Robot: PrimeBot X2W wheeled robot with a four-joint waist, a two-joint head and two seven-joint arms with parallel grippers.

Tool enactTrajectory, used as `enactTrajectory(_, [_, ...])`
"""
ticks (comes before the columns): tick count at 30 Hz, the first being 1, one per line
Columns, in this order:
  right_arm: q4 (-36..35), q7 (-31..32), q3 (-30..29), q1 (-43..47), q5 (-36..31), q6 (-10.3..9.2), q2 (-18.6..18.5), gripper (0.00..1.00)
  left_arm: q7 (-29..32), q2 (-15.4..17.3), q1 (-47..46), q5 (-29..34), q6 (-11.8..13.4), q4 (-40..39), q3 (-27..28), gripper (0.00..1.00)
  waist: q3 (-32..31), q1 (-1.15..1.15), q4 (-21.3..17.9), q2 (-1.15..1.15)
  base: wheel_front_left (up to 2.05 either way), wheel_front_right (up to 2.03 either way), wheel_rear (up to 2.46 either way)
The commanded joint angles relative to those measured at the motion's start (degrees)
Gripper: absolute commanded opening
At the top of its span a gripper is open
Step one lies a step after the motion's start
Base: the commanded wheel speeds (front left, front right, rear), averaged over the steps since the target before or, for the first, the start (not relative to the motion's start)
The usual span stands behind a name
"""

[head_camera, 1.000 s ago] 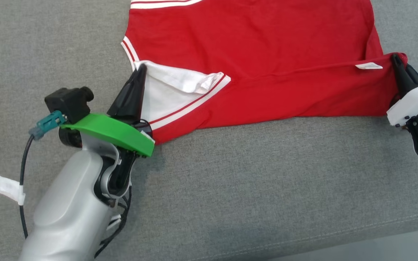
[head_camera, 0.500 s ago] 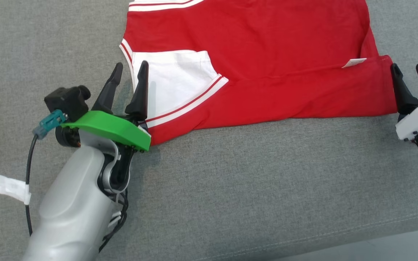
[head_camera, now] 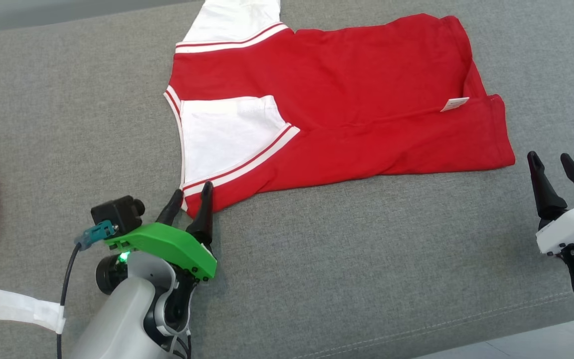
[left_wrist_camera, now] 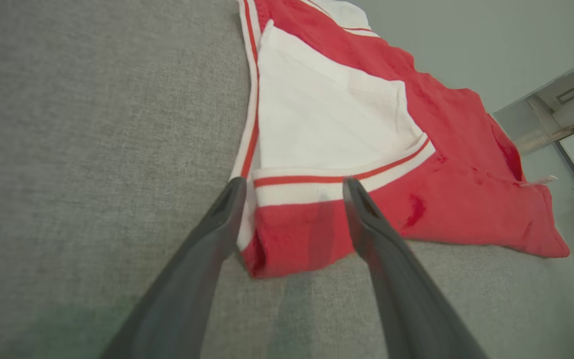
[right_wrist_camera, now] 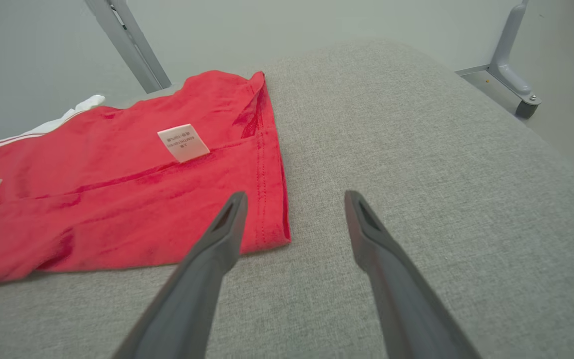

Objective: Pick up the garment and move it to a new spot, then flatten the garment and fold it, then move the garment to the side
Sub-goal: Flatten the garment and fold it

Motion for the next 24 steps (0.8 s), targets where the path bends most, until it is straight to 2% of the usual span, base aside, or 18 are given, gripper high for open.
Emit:
enactTrajectory(1, [-0.75, -0.16, -0.71, 1.43, 0.61, -0.08, 0.91, 1.00, 1.53, 0.42, 1.05, -0.95, 0.90, -0.32, -0.10, 1.00, -0.24, 0.00, -0.14, 0.00, 0.00, 0.00, 0.00])
enactTrajectory(8, [-1.51, -0.17, -0.05, 1.30, 0.98, -0.08, 1.46, 1.00, 5.94, -0.49, -0.05, -1.89, 2.86, 1.97, -1.32, 1.00, 0.49, 0.00, -0.38, 0.00, 0.00, 0.00, 0.00])
enactTrajectory(9, [-1.36, -0.18, 0.24, 0.88, 1.15, -0.08, 1.56, 1.00, 6.59, -0.63, -0.23, -1.92, 3.01, 2.53, -1.67, 0.96, 0.64, 0.00, -0.43, 0.00, 0.00, 0.00, 0.00])
enactTrajectory(10, [-1.05, -0.01, 0.52, 0.41, 1.48, -0.08, 1.74, 1.00, 6.89, -0.75, -0.45, -1.65, 3.12, 2.93, -1.99, 0.66, 0.75, 0.00, -0.49, 0.00, 0.00, 0.00, 0.00])
enactTrajectory(11, [-0.70, 0.36, 0.79, 0.00, 1.93, -0.08, 1.96, 1.00, 7.03, -0.82, -0.68, -1.29, 2.95, 3.10, -2.27, 0.12, 0.87, 0.00, -0.54, 0.00, 0.00, 0.00, 0.00])
enactTrajectory(12, [-0.25, 0.68, 0.96, -0.49, 2.69, -0.08, 2.40, 1.00, 6.93, -0.93, -0.79, -1.12, 2.72, 3.18, -2.43, 0.00, 0.95, 0.00, -0.58, 0.00, 0.00, 0.00, 0.00])
enactTrajectory(17, [2.70, 2.41, 3.09, -3.79, 5.01, -0.08, 3.34, 1.00, 5.71, -0.16, -1.09, -0.50, 1.99, 3.05, -2.67, 0.00, 1.20, 0.00, -0.20, 0.00, 0.00, 0.00, 0.00])
enactTrajectory(24, [10.94, 5.95, 5.41, -9.25, 7.63, -0.08, 4.33, 1.00, 5.77, 1.03, -2.62, 0.21, 1.47, 2.03, -2.74, 0.00, 2.24, 0.00, 1.15, 0.00, 0.00, 0.00, 0.00])
